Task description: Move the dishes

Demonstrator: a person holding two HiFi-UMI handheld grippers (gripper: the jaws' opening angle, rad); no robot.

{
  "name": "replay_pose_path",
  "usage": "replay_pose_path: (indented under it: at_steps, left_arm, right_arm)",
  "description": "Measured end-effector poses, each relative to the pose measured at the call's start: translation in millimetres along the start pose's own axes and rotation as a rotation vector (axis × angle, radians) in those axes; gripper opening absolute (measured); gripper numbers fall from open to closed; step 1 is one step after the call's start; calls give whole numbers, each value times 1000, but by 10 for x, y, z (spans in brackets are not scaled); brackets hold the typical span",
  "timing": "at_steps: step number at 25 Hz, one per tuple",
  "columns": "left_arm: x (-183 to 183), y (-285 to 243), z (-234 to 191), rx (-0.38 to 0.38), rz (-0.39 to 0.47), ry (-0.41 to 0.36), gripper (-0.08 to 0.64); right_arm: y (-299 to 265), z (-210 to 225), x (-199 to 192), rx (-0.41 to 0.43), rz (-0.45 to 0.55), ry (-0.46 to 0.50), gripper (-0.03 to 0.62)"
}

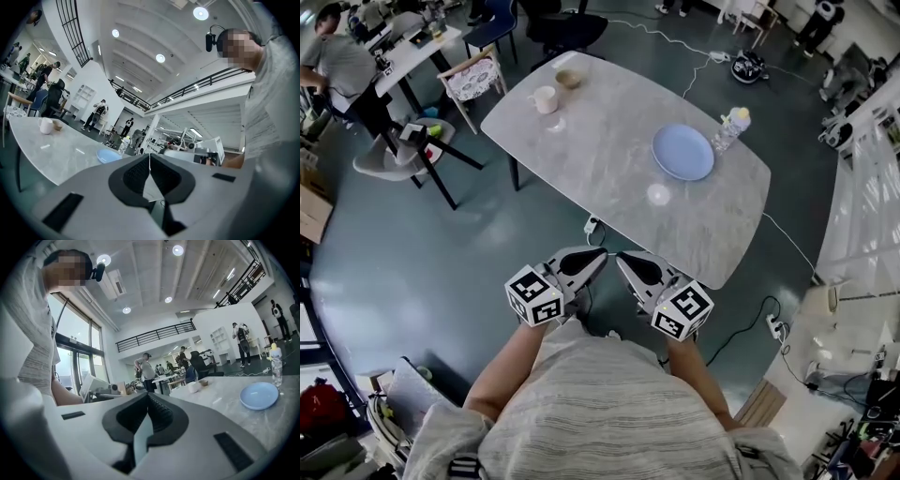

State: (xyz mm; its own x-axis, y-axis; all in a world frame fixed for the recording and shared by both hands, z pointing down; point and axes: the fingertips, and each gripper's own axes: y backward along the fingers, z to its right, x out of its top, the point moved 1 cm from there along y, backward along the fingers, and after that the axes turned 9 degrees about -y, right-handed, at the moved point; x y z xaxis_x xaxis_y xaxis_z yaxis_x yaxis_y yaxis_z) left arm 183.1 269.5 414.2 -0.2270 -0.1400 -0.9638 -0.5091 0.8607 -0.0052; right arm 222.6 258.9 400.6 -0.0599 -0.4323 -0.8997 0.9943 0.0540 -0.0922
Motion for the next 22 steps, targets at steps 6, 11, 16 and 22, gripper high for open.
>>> replay_pose_path:
  at_steps: [6,11,16,22]
  left_arm:
    - [256,178,-792,-6,22,12,21]
    - [413,300,-1294,-20,14,-12,21]
    - [547,370,-1658,-15,24,-32,21]
    - [624,251,-1924,-11,31,-31,21]
  right_arm:
    - [-801,146,226,2,18,12,18]
    - [-1328,254,359,-7,23,44,18]
    - [-1647,340,419,-35,-4,85,18]
    - [-1877,523,577,-40,-14,96,18]
